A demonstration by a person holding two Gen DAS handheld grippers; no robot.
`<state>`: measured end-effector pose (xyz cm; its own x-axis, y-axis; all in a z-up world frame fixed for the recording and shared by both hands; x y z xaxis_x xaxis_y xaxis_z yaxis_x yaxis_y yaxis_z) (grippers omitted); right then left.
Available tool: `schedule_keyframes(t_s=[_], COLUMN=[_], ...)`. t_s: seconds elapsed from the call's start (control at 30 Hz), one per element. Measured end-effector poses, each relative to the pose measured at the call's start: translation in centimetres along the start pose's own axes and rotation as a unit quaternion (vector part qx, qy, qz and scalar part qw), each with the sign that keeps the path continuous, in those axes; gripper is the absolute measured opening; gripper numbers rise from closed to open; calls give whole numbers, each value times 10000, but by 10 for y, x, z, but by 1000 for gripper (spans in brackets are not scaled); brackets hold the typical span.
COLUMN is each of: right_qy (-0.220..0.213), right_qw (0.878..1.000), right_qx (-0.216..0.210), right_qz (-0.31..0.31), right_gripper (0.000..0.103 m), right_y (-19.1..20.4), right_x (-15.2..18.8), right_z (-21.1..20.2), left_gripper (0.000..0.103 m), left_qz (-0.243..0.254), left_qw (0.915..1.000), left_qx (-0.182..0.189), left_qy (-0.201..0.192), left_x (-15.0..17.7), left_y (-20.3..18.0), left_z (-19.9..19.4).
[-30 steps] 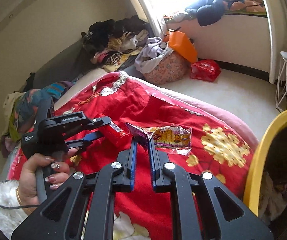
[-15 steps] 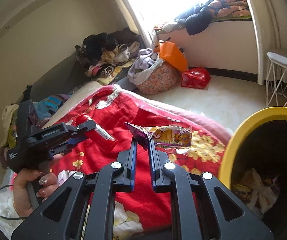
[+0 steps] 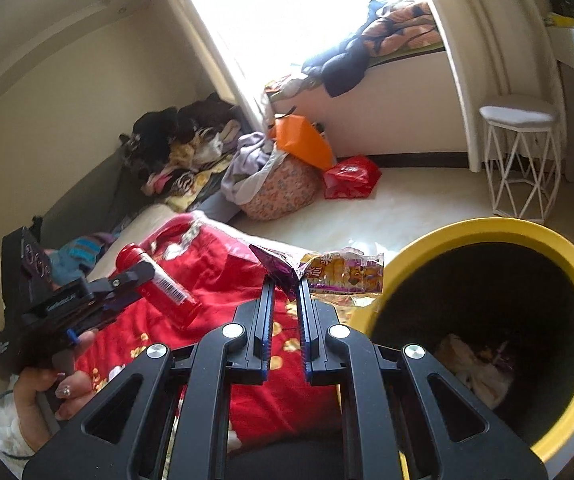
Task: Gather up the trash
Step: 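Carry the red can and chip bag with both tools over the bin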
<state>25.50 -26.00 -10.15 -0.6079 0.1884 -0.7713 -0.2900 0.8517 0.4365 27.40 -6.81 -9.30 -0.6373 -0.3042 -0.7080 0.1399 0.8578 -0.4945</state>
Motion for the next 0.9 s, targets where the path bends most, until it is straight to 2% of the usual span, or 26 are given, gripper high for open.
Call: schedule_keyframes(t_s=[0.47,0.9], right_qy=[-394,-532], right_qw=[9977,9942], right_qx=[344,687], right_qz=[432,638], right_gripper=[11,11], right_y=[-52,-75], right_x=[-15,-20], right_z=[-38,-54], left_gripper=[26,25], left_qz=[542,907], left_qw=[9980,9937], left_qx=[316,589], left_qy=[69,281], left_x=[10,32], left_y=[-53,-95], left_z=[1,11])
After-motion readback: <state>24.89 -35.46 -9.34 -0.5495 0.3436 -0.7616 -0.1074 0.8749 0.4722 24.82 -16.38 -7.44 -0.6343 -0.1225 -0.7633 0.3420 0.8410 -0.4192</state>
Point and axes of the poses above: each gripper's, at about its wrist camera, not at the fingertips, and z roughly the way its jaws point, y to its left, x to its underside, the point moved 10 cm from there along z, roughly the way its jaws point
